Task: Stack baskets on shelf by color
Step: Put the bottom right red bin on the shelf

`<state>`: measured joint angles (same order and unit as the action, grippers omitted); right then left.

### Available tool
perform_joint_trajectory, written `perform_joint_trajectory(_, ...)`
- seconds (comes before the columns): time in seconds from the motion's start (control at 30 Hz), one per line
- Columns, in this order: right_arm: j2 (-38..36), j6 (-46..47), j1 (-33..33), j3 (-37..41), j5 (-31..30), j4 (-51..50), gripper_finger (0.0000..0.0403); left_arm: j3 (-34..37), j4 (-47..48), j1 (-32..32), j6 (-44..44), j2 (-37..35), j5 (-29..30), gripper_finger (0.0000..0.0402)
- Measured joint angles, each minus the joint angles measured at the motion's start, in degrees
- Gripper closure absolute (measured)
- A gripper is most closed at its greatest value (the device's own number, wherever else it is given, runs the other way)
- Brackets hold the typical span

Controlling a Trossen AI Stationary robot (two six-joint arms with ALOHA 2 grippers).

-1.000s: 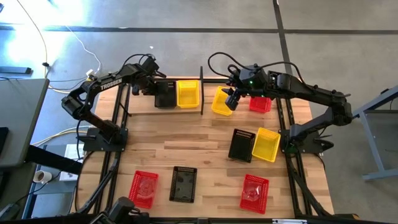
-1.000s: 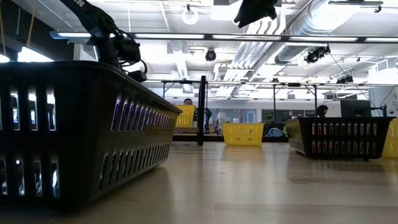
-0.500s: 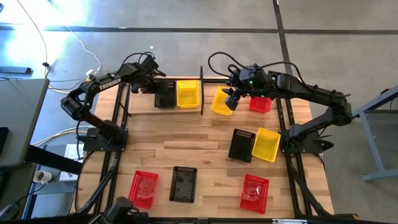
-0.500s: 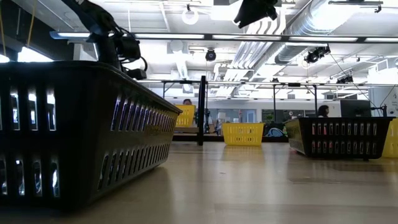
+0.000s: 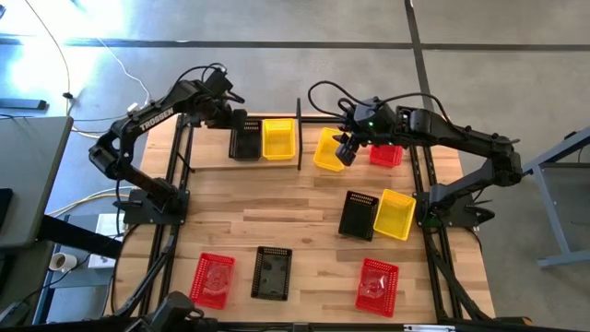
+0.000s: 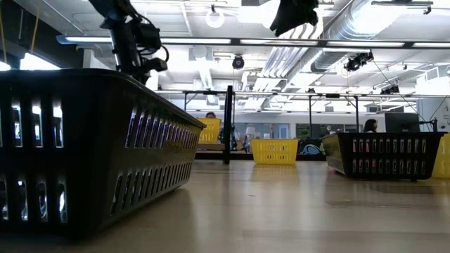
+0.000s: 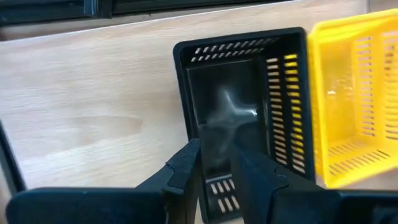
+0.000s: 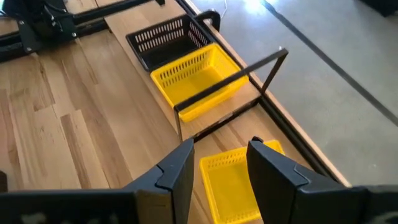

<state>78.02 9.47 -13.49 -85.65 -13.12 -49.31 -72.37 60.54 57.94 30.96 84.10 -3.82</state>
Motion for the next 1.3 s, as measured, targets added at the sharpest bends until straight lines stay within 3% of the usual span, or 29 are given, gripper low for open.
perform_joint_trajectory(0.3, 0.0, 7.0, 0.0, 0.0, 7.7, -4.5, 0.0269, -3.7, 1.6, -7.4, -2.1, -8.0, -2.0, 0.0323)
perform_joint_trajectory(0.6, 0.0, 18.8, 3.7, 0.0, 15.1, -14.7, 0.0269, -3.7, 1.6, -23.7, 6.7, -15.8, 2.6, 0.0323)
perform_joint_trajectory(0.9, 0.0, 39.9, 16.7, 0.0, 9.9, -18.9, 0.0269, -3.7, 1.5, -42.2, 9.7, -16.5, 9.3, 0.0323)
perform_joint_trajectory(1.3, 0.2, 74.5, 37.5, 0.1, 0.0, -26.7, 0.0269, -3.7, -0.8, -56.8, 10.9, -16.5, 9.4, 0.0323)
